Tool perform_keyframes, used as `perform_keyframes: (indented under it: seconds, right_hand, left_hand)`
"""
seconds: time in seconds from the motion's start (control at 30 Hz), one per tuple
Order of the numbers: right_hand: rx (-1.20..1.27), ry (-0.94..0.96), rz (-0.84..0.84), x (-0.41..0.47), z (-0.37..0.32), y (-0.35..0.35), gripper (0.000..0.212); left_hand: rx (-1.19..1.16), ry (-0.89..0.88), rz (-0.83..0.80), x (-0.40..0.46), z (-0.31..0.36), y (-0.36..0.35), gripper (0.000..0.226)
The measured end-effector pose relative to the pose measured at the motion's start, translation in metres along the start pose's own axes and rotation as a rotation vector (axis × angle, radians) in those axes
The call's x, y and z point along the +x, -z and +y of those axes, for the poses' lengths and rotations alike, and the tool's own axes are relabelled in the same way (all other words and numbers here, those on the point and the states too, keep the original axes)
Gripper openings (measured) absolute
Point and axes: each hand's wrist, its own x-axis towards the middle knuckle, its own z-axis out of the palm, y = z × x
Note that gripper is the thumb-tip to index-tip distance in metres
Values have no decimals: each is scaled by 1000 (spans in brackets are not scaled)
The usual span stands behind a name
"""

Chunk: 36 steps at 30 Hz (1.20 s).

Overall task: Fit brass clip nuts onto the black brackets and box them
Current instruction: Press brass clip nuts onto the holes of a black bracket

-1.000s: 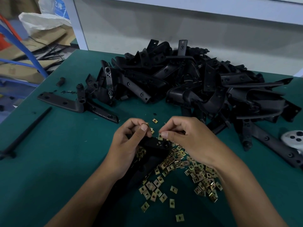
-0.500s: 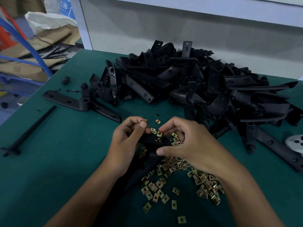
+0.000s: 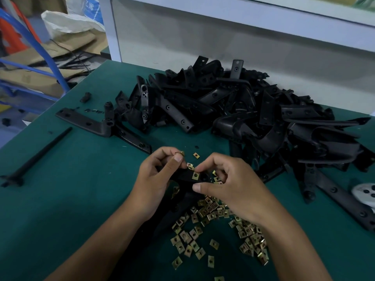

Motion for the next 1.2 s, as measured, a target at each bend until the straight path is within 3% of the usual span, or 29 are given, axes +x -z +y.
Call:
perform_keyframes:
  seconds: [0.27,0.37,0.53,0.67,0.83,0.9,1.1,1.2]
  right_hand:
    - [-49,-27,-127,0,3,9,24]
    - [-2,-4,-31,1,2,11,28]
    - [2,124,49,0,-4,-1,9]
    - [4,101,66,1,0,3,7]
    - [-24,59,32,1,3,4,20]
    - [5,27,57,3,4,3,17]
    - [59,-35,102,7,9,4,7]
    - [40,-47,87,7,8,3,6]
  left_hand:
    - [79,31,-70,-5,1,-1,18]
    - [120,30,-96,-7,2,-3,20]
    - [228,16,-154,-9,4,-6,16]
    - [192,20,-125,-8,5,-5,19]
    - [-8,100,-118,-4,5,-4,31]
    - [-60,126,-157,-3,5,-1,27]
    - [-54,238,-401,-5,3,7,46]
    - [-68,266,-410,-6,3,5,41]
